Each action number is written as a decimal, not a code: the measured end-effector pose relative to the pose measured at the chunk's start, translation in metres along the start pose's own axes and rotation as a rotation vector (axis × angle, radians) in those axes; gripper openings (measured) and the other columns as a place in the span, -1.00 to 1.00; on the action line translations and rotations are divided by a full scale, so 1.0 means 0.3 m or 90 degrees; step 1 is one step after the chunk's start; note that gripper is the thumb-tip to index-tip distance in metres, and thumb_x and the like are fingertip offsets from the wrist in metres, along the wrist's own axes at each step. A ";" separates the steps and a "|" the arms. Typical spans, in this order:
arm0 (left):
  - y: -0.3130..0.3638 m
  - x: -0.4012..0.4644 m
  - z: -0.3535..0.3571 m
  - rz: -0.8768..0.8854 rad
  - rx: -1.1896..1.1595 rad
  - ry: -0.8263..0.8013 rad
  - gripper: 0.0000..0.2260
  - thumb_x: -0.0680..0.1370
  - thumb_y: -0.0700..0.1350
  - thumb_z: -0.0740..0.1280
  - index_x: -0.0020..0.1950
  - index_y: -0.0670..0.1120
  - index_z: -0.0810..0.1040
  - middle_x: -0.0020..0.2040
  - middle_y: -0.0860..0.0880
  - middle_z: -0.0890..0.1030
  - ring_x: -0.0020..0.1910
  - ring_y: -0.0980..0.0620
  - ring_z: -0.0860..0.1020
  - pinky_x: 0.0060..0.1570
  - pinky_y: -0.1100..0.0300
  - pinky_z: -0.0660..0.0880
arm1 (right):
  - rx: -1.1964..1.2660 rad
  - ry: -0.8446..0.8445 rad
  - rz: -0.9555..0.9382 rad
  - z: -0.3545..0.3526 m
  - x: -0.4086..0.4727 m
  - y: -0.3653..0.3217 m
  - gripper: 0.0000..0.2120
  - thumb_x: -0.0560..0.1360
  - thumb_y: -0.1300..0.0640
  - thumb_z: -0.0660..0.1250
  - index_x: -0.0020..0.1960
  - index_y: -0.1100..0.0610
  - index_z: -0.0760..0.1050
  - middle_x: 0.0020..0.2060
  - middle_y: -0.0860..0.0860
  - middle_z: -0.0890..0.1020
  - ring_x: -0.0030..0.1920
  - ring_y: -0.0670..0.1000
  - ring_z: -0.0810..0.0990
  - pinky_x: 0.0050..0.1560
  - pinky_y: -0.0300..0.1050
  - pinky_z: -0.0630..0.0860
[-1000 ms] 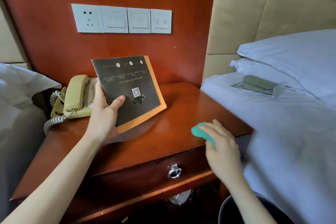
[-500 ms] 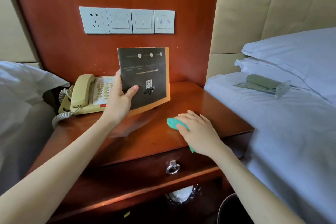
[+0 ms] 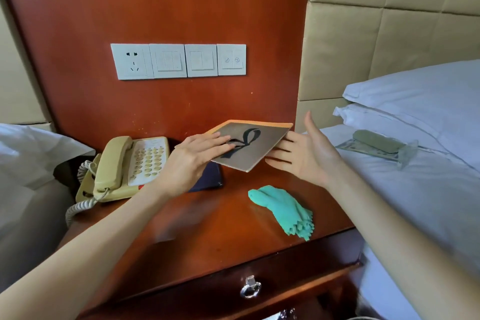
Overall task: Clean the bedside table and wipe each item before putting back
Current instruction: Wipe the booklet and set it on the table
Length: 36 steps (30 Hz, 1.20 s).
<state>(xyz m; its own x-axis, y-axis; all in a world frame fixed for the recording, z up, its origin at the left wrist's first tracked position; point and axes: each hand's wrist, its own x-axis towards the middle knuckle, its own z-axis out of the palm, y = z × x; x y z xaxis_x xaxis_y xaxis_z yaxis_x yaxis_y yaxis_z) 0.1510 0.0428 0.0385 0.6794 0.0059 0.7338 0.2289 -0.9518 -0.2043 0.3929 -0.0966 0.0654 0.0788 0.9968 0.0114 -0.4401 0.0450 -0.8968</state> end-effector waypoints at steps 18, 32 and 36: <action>-0.015 0.072 0.087 -0.899 -0.960 0.017 -0.59 0.65 0.02 0.16 0.45 -0.11 0.30 0.12 -0.20 0.61 -0.11 -0.12 0.69 -0.22 0.08 0.62 | 0.114 0.228 -0.088 0.007 0.193 0.127 -0.50 0.43 0.53 0.25 0.27 0.15 0.35 0.12 0.25 0.52 -0.05 0.21 0.65 -0.26 0.02 0.64; 0.021 0.011 0.198 -0.574 -0.235 -0.233 -0.67 0.55 -0.10 0.36 0.30 -0.12 0.53 -0.31 0.05 0.60 -0.39 0.24 0.49 -0.37 0.50 0.32 | -0.229 0.359 -0.030 -0.132 0.183 0.131 -0.68 0.52 0.45 0.14 -0.10 0.06 0.46 -0.05 0.12 0.60 -0.07 0.14 0.63 -0.38 -0.08 0.61; 0.039 -0.020 0.213 -0.545 -0.180 -0.210 -0.64 0.55 -0.01 0.35 0.35 -0.01 0.49 -0.08 0.05 0.64 -0.15 0.12 0.57 -0.16 0.28 0.44 | -0.428 0.405 -0.007 -0.182 0.180 0.141 -0.78 0.49 0.41 0.23 0.00 0.15 0.51 -0.03 0.16 0.62 -0.01 0.16 0.62 0.01 0.11 0.61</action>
<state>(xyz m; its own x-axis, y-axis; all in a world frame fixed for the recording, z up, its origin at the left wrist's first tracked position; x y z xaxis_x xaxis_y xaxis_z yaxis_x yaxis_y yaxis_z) 0.1942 0.0512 -0.0099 0.5310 0.7790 0.3335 0.5919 -0.6226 0.5119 0.4275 -0.0443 0.0040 0.6438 0.7638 -0.0453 0.1596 -0.1919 -0.9683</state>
